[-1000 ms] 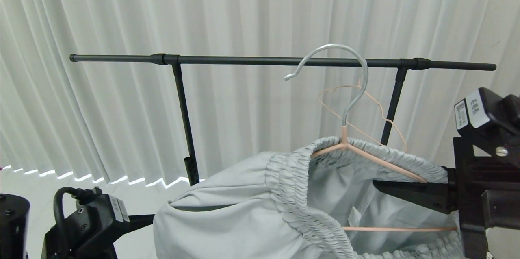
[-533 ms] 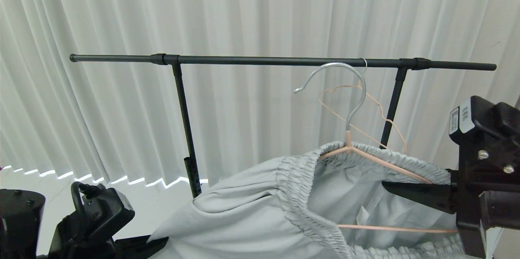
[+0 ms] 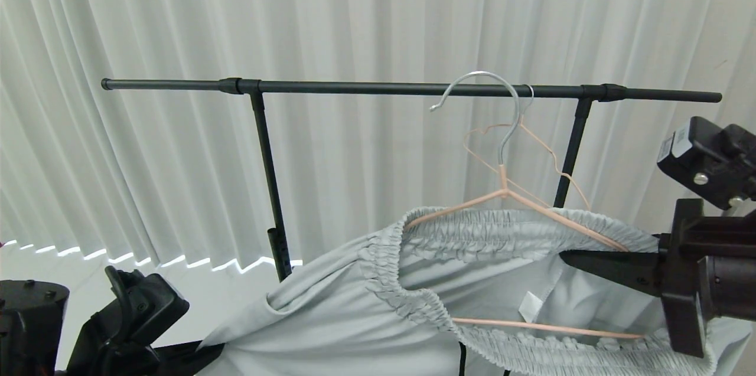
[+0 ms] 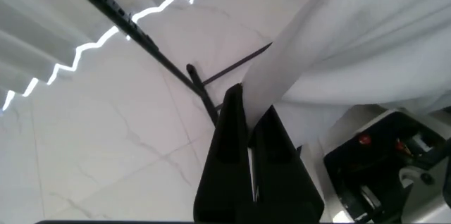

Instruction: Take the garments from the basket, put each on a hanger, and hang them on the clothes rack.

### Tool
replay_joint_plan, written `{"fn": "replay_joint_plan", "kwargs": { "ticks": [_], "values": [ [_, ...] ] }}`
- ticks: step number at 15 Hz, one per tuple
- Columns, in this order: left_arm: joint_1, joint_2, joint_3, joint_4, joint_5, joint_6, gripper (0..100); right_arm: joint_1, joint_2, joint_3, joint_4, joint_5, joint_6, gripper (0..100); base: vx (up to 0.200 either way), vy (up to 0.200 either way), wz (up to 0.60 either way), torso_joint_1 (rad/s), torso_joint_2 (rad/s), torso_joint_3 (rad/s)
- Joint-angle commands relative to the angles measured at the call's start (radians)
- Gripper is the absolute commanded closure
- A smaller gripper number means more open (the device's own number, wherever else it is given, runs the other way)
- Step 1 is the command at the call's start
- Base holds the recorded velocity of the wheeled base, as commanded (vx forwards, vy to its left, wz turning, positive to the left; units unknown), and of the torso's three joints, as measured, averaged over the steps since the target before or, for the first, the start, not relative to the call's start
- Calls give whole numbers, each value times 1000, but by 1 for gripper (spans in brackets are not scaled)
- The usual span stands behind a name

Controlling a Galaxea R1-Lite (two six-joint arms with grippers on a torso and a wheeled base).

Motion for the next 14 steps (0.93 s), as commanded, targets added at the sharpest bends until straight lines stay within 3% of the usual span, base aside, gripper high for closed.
{"fn": "replay_joint_plan", "kwargs": {
  "ticks": [1,4,8,11,14],
  "values": [
    [-4,-5,-3,1,1,1,0,2,3,-9,-1,-5,30,100,0,0,0,0,0,0],
    [-5,-34,-2,1,1,-3,0,0,12,-26,0,-19,99,100,0,0,0,0,0,0],
    [4,-111,-11,-13,1,-3,0,-38,123,-72,-1,-195,266,100,0,0,0,0,0,0],
    [10,-115,-5,-96,6,-1,0,-86,225,-130,-7,-291,283,100,0,0,0,0,0,0],
    [10,-114,-9,-98,10,-4,0,-99,288,-208,-12,-335,286,100,0,0,0,0,0,0]
  ]
}}
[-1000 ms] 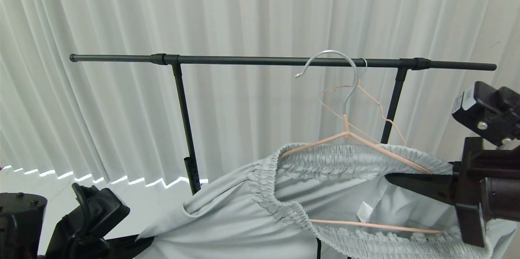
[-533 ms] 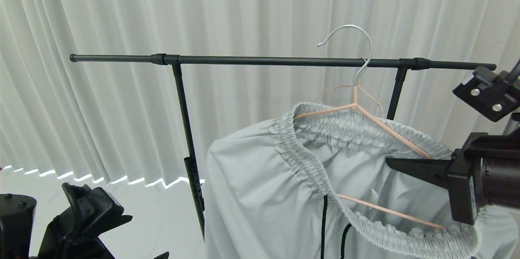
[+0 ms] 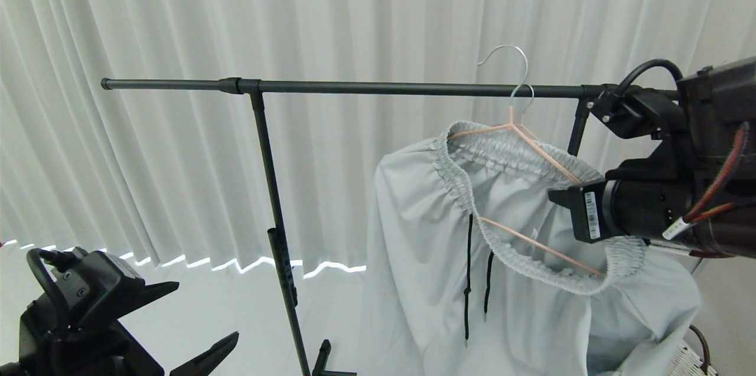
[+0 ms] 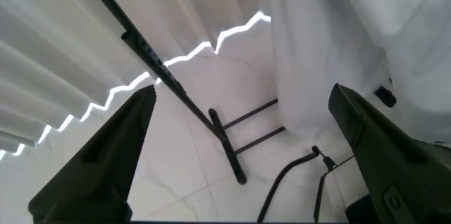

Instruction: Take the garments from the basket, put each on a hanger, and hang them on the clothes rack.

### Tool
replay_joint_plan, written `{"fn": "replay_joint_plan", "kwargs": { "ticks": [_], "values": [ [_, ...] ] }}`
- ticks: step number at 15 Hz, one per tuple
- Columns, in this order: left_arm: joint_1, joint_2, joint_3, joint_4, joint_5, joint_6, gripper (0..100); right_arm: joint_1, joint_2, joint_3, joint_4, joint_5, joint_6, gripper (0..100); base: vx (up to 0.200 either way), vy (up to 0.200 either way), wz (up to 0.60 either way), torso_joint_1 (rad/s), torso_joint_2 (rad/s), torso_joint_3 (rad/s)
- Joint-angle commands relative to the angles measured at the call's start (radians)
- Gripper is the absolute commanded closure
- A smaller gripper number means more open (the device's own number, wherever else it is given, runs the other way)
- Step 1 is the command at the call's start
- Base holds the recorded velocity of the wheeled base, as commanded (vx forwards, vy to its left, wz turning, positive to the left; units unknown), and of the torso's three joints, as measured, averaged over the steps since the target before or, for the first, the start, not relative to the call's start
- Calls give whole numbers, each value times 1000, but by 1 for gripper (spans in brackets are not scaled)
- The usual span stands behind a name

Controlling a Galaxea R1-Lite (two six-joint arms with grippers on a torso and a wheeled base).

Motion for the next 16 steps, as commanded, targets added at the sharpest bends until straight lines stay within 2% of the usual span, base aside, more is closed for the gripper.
{"fn": "replay_joint_plan", "kwargs": {
  "ticks": [1,13,16],
  "values": [
    [0,-1,1,0,0,-2,0,-6,67,-48,-13,-4,0,100,0,0,0,0,0,0],
    [-3,-1,4,0,-2,-4,0,5,125,-67,-43,-6,-8,100,200,0,0,2,1,0],
    [-6,-1,9,0,-3,4,0,0,162,-66,-56,-6,-8,100,0,0,0,0,0,0]
  ]
}}
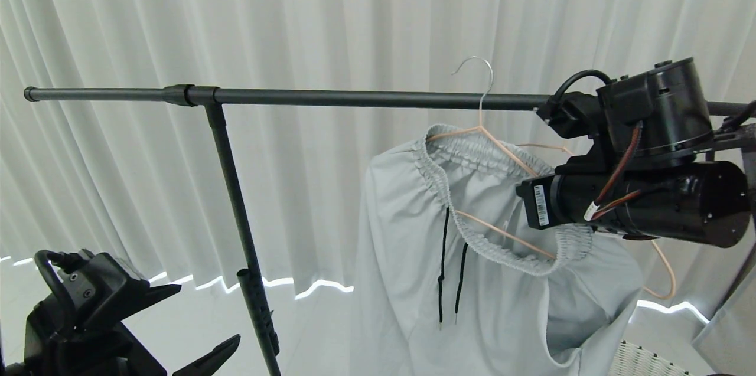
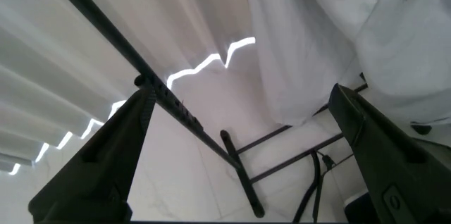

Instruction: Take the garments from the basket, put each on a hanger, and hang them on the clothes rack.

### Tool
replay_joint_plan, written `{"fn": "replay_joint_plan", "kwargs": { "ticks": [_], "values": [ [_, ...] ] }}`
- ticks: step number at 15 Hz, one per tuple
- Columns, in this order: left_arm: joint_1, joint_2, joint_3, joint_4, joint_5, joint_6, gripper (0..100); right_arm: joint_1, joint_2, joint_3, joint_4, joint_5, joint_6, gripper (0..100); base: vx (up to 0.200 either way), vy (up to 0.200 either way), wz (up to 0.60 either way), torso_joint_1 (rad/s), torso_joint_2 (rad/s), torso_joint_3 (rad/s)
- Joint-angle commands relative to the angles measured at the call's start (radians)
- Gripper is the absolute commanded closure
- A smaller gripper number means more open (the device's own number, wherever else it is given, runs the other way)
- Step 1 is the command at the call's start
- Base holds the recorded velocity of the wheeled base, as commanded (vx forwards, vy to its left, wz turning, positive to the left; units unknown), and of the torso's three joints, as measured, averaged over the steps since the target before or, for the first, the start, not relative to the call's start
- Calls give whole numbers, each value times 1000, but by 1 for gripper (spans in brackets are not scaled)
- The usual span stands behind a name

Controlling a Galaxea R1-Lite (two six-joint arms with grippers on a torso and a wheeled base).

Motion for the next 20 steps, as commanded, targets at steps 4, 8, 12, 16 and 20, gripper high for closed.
{"fn": "replay_joint_plan", "kwargs": {
  "ticks": [4,8,12,16,20],
  "values": [
    [-5,-5,7,-1,-1,1,0,-1,101,-4,-78,-44,-1,100,0,0,0,0,0,0],
    [-8,-5,7,-1,-1,2,0,-38,176,-32,-115,-67,-3,100,0,0,0,0,0,0],
    [-31,-5,7,-1,-1,1,0,-52,211,-49,-115,-83,-3,100,0,0,0,0,0,0],
    [-31,-5,7,-1,-1,1,0,-46,207,-46,-115,-86,-3,100,0,0,0,0,0,0],
    [-27,-3,7,-2,-1,-4,0,-32,162,-36,-115,-89,7,0,0,0,0,0,0,0]
  ]
}}
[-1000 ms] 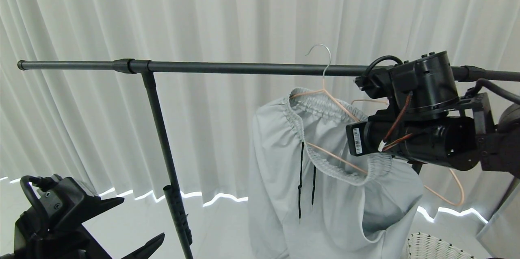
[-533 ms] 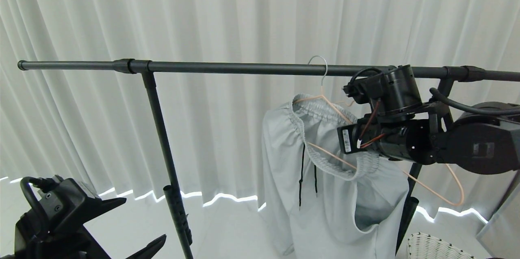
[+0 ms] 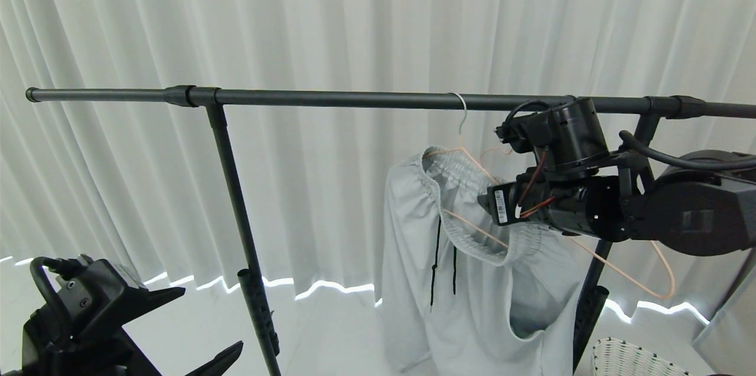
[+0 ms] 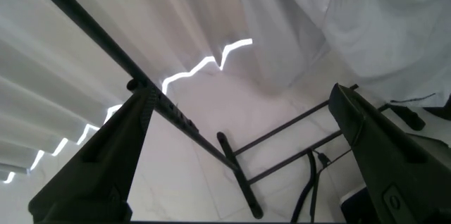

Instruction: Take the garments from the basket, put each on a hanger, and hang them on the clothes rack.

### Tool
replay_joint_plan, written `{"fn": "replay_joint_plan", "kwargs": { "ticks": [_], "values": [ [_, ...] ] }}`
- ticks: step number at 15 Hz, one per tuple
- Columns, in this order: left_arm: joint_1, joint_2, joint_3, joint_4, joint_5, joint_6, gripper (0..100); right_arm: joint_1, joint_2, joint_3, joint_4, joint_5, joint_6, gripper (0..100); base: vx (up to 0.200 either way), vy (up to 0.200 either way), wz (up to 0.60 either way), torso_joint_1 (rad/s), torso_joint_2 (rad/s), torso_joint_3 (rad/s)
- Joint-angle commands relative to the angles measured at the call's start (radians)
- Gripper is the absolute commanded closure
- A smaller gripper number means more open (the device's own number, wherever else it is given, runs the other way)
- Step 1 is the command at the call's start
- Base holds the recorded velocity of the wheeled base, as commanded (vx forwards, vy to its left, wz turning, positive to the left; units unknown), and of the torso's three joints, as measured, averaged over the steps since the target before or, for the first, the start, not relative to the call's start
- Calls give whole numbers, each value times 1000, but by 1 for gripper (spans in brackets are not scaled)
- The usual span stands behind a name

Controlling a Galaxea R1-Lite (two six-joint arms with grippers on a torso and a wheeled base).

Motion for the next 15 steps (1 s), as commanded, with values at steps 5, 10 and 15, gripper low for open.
{"fn": "replay_joint_plan", "kwargs": {
  "ticks": [5,10,15],
  "values": [
    [97,2,0,-1,2,-2,0,28,-225,97,2,11,3,0,0,0,0,0,0,0],
    [152,-43,2,-1,76,6,0,-42,-444,270,25,6,-111,0,0,0,0,0,0,0],
    [152,-90,46,-1,170,6,0,-222,-612,458,25,15,-327,0,0,0,0,0,0,0]
  ]
}}
